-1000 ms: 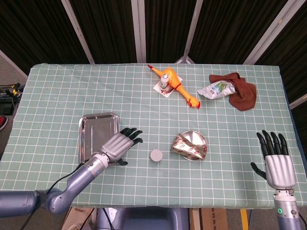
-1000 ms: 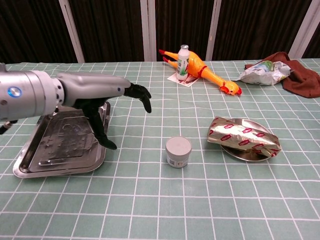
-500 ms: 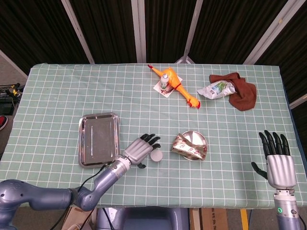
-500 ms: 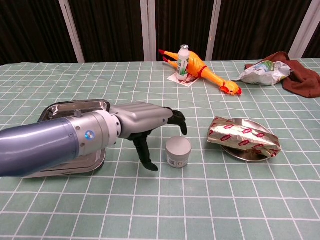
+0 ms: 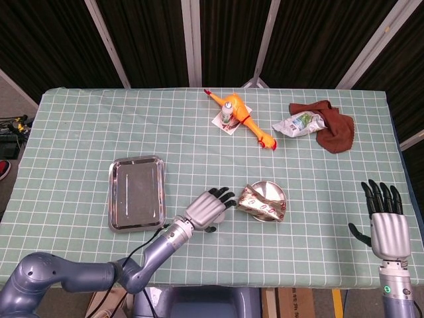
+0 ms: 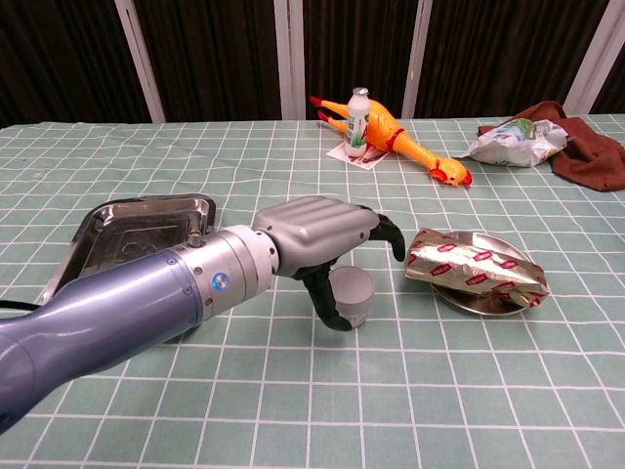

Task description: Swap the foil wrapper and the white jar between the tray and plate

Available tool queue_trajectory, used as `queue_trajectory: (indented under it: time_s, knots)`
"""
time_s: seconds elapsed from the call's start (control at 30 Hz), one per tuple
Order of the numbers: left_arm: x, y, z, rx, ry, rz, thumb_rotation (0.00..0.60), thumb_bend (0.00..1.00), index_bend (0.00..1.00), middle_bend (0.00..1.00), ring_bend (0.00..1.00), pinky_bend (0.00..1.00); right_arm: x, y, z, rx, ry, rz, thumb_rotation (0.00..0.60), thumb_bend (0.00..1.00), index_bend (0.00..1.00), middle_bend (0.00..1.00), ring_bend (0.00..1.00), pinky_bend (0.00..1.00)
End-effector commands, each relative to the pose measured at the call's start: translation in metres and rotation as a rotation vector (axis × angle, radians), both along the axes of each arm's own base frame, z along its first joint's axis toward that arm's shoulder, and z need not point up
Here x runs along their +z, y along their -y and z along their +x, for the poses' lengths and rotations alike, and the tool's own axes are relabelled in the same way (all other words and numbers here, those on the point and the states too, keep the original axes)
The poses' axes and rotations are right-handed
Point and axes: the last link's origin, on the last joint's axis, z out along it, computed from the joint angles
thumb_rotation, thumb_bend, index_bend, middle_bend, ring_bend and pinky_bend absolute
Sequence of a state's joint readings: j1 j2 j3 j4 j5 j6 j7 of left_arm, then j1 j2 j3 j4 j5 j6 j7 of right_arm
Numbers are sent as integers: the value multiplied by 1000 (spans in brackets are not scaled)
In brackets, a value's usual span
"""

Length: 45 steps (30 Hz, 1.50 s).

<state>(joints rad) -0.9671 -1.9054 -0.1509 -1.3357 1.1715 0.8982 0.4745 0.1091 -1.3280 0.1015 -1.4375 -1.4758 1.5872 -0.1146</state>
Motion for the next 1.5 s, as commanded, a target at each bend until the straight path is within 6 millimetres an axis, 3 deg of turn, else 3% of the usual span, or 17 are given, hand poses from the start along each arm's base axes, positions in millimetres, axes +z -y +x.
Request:
queue_trajectory:
  time_s: [0.03,0.37,0.6,1.03,1.5]
  knots:
    - [-3,1,-1,-3,-11,-7,600,103,269,171,135,262,0,0,-1,-7,5,-6,600,188,73,96,11,0]
    - [-5,1,0,-22,-9,-1,600,237,337,345,282,391,1,1,-2,-18,24,-11,600,188,73,96,12,0]
    - [-6,0,-3,-29,-22,7,600,279,358,377,299,403,1,1,-2,-28,37,-22,600,187,73,96,20,0]
    - [-7,0,-3,-51,-29,14,600,426,432,500,424,534,1,2,-4,-45,70,-30,600,188,74,96,25,0]
    - [1,-4,-10,-43,-49,47,600,544,442,524,469,622,1,3,-5,-64,91,-47,600,188,73,96,31,0]
